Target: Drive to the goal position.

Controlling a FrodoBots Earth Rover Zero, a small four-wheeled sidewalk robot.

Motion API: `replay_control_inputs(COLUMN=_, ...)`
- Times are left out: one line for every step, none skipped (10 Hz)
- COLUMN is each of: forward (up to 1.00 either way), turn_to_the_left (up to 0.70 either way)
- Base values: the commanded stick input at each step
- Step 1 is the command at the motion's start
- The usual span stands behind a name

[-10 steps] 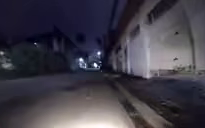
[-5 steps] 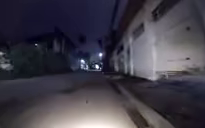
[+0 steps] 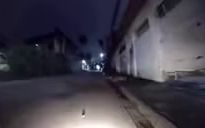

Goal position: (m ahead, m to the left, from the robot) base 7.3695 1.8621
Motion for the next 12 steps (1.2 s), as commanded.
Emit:
replay_control_inputs(forward=0.7, turn_to_the_left=0.0)
replay_control_inputs(forward=0.7, turn_to_the_left=0.0)
replay_control_inputs(forward=0.7, turn_to_the_left=0.0)
replay_control_inputs(forward=0.7, turn_to_the_left=0.0)
replay_control_inputs(forward=0.7, turn_to_the_left=0.0)
replay_control_inputs(forward=0.7, turn_to_the_left=0.0)
replay_control_inputs(forward=0.7, turn_to_the_left=0.0)
replay_control_inputs(forward=0.7, turn_to_the_left=0.0)
replay_control_inputs(forward=0.7, turn_to_the_left=0.0)
replay_control_inputs(forward=0.7, turn_to_the_left=0.0)
replay_control_inputs(forward=0.7, turn_to_the_left=0.0)
replay_control_inputs(forward=0.7, turn_to_the_left=0.0)
